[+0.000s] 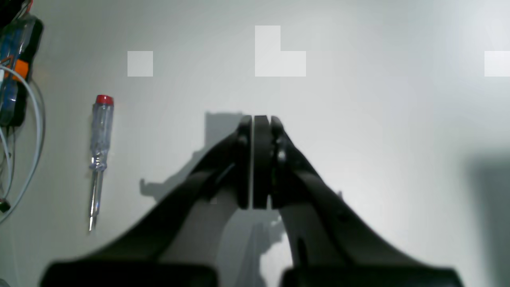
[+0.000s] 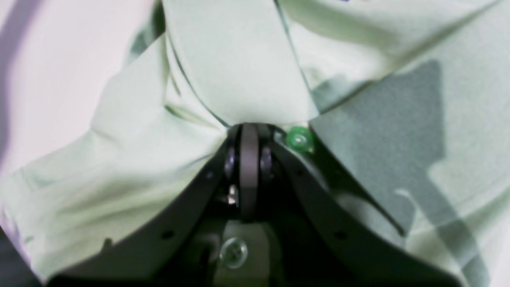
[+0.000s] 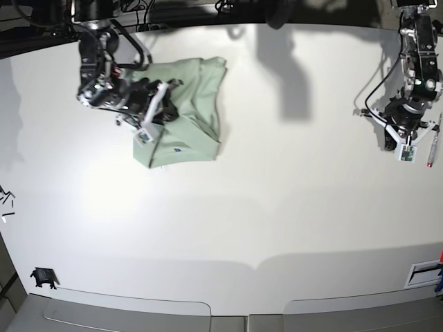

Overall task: Fold the T-shirt properly
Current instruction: 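Drag the folded shirt with right gripper toward the table edge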

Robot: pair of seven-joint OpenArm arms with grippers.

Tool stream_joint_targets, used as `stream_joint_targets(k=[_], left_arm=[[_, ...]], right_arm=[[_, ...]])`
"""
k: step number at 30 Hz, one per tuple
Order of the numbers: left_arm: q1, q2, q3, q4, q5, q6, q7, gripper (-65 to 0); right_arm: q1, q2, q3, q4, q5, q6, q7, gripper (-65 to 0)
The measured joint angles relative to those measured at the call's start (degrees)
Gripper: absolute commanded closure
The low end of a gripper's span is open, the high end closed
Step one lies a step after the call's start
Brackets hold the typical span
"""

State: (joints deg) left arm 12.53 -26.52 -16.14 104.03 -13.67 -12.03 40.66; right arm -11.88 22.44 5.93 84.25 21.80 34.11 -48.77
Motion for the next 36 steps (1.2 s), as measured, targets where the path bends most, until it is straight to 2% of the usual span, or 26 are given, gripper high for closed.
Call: stream_joint_targets(k=[3, 6, 9, 11, 14, 18, 22, 27, 33, 36], left_arm=[[0.0, 0.0, 0.0, 0.0, 0.0, 0.0, 0.0, 0.0], [0.0, 0.0, 0.0, 0.0, 0.0, 0.0, 0.0, 0.0], [0.0, 0.0, 0.0, 0.0, 0.0, 0.0, 0.0, 0.0], [0.0, 0.0, 0.0, 0.0, 0.0, 0.0, 0.0, 0.0], [0.0, 0.0, 0.0, 0.0, 0.0, 0.0, 0.0, 0.0], [0.0, 0.0, 0.0, 0.0, 0.0, 0.0, 0.0, 0.0], [0.0, 0.0, 0.0, 0.0, 0.0, 0.0, 0.0, 0.0], [0.0, 0.0, 0.0, 0.0, -0.2, 0.0, 0.0, 0.0], [0.0, 0.0, 0.0, 0.6, -1.3, 0.0, 1.2, 0.0], [0.1, 0.0, 0.0, 4.0, -2.1, 0.0, 3.7, 0.0]], right_arm=[[-1.7, 4.3, 1.9, 0.0, 1.3, 2.0, -0.2, 0.0], [-2.5, 8.1, 2.8, 0.0, 1.6, 2.4, -0.5, 0.0], [-2.6, 11.2, 3.3, -0.2, 0.3, 2.1, -1.1, 0.0], [-2.6, 12.7, 3.5, -0.2, -0.8, 0.2, -1.4, 0.0], [-2.8, 12.9, 3.6, -0.2, -1.3, -5.9, -1.9, 0.0], [-2.8, 11.5, 3.6, -0.2, -1.4, -9.7, -2.4, 0.0], [-2.5, 11.0, 3.7, -0.2, -1.4, -10.0, -2.3, 0.0], [-0.2, 10.9, 3.8, 1.3, -2.8, -10.6, -6.6, 0.0], [0.3, 10.3, 5.1, 10.7, -4.9, -11.3, -12.3, 0.0], [0.4, 10.7, 5.7, 17.5, -2.1, -11.2, -13.6, 0.0]])
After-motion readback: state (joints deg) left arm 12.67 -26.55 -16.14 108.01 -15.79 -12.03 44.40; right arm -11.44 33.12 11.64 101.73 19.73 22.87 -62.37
